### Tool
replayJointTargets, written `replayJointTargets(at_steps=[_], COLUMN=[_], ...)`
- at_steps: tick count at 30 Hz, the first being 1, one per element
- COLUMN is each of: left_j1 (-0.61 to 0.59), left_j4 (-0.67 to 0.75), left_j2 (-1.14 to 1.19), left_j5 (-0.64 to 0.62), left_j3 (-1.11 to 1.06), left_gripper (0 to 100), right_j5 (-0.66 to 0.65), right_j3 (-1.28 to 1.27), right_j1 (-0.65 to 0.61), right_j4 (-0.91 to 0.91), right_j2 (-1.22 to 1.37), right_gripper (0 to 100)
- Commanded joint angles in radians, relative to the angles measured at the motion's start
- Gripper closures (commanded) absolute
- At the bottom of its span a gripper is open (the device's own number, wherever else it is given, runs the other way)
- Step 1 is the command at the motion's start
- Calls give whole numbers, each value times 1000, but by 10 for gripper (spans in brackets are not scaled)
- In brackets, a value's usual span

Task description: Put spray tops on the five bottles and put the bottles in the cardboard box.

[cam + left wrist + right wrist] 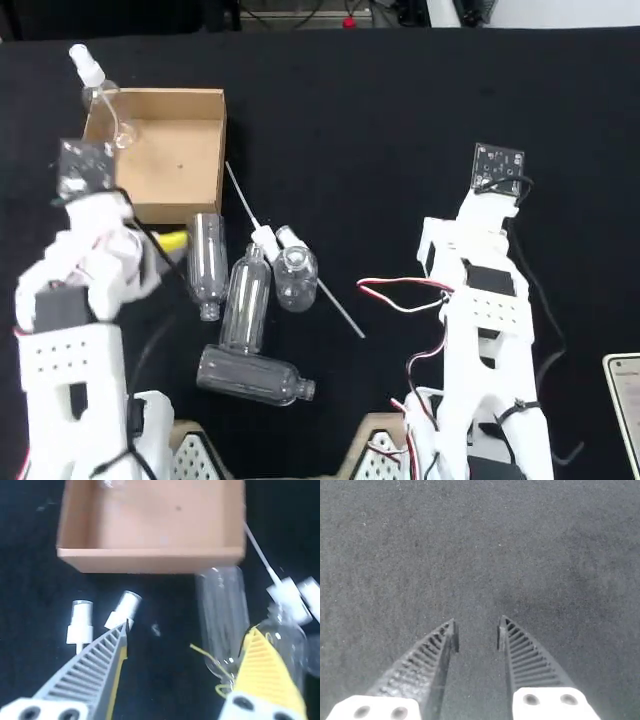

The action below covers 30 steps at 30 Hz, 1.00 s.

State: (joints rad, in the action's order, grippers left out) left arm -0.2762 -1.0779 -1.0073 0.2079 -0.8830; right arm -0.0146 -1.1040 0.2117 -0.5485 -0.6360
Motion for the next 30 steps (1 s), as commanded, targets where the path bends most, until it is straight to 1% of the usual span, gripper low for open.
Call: replayJointTargets(at_steps=[1,3,8,12,20,22,27,30], left_j1=[76,119,246,337,529,570,662,691], left_j4=[-31,-78,-249,-295,-287,-249,-130,-18], left_j2=[-166,-222,-350,-446,-641,-692,-799,-818], left_j5=[17,17,17,17,9,5,-71,-84], left_j3=[-38,-47,-36,-61,-203,-240,-374,-472], left_gripper=[653,653,653,652,650,650,650,650], right_j5=[2,3,3,3,3,3,3,3], right_j3=[4,4,4,4,2,2,2,2], right_j1=[8,8,8,8,9,9,9,9], right_j4=[25,25,25,25,25,25,25,25], right_j2=[7,7,7,7,8,8,8,8], right_gripper=[868,868,868,868,868,868,868,868])
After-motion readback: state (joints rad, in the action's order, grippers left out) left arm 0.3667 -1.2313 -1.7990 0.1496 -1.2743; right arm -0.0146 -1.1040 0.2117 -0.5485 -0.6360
